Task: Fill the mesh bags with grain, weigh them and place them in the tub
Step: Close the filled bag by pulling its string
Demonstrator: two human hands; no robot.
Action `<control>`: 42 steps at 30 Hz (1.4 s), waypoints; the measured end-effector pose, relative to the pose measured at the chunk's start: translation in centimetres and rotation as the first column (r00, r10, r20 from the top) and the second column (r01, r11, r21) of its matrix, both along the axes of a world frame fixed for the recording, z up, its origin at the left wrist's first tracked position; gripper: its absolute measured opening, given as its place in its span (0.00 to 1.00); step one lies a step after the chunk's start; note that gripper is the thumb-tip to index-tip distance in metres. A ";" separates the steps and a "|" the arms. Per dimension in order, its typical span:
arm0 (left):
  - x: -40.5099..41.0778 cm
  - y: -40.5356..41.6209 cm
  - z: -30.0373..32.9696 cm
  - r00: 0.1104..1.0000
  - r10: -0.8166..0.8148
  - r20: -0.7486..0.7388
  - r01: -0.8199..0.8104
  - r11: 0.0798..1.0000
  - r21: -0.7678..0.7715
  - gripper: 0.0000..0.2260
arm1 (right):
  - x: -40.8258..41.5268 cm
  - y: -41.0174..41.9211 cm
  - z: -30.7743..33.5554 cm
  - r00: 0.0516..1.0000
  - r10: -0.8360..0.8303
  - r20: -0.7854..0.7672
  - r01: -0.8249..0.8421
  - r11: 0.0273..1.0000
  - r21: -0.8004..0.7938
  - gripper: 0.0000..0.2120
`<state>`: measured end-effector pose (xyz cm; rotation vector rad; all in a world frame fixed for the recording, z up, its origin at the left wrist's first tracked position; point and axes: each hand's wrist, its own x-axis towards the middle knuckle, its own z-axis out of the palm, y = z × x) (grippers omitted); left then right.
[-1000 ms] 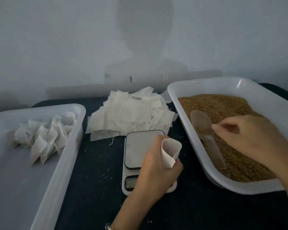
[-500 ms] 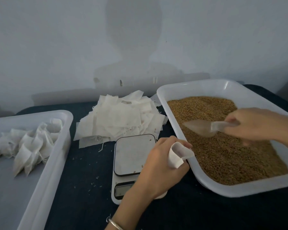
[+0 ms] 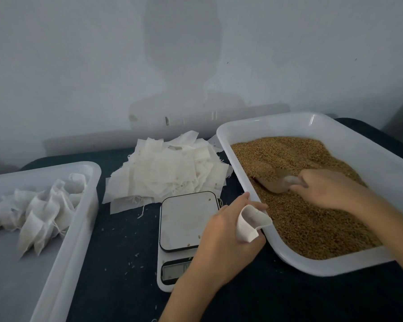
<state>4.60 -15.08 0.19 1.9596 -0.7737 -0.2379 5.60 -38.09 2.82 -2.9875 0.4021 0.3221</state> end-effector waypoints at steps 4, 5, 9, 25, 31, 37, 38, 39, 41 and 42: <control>0.1 0.0 -0.3 0.996 0.011 -0.085 -0.018 0.996 -0.082 0.21 | -2.2 -0.8 -0.1 0.976 -0.137 0.170 0.093 0.965 0.245 0.12; 0.0 0.0 -0.2 0.994 0.007 -0.111 -0.019 0.994 -0.105 0.18 | -2.6 -0.8 -0.3 0.965 -0.169 0.199 0.103 0.947 0.305 0.11; -0.1 0.4 -0.1 0.982 0.047 -0.185 -0.081 0.981 -0.179 0.11 | -3.9 0.3 -1.1 0.924 -0.241 0.297 0.082 0.884 0.460 0.06; 2.3 6.0 0.1 0.884 0.466 -0.040 -0.467 0.880 -0.085 0.17 | -6.0 3.6 10.2 0.905 0.218 0.365 -0.357 0.855 0.377 0.21; 2.2 6.0 -0.1 0.845 0.526 0.092 -0.529 0.849 0.005 0.20 | -4.7 5.2 11.8 0.889 0.366 0.277 -0.445 0.832 0.330 0.19; 1.9 5.8 0.1 0.840 0.519 0.160 -0.526 0.851 0.002 0.19 | -3.6 5.6 11.7 0.866 0.455 0.207 -0.493 0.847 0.198 0.21; 1.8 5.7 0.1 0.844 0.510 0.166 -0.518 0.855 0.003 0.19 | -3.4 5.5 11.7 0.861 0.466 0.205 -0.500 0.849 0.170 0.21; 1.7 5.6 0.1 0.847 0.502 0.174 -0.511 0.860 0.006 0.19 | -3.2 5.4 11.7 0.857 0.471 0.207 -0.503 0.853 0.141 0.22; 1.5 5.5 0.1 0.855 0.486 0.182 -0.496 0.868 0.016 0.19 | -3.0 5.3 11.8 0.859 0.466 0.211 -0.493 0.865 0.098 0.24; 1.4 5.4 0.0 0.859 0.479 0.182 -0.490 0.871 0.021 0.19 | -2.9 5.3 11.9 0.862 0.463 0.206 -0.488 0.868 0.088 0.24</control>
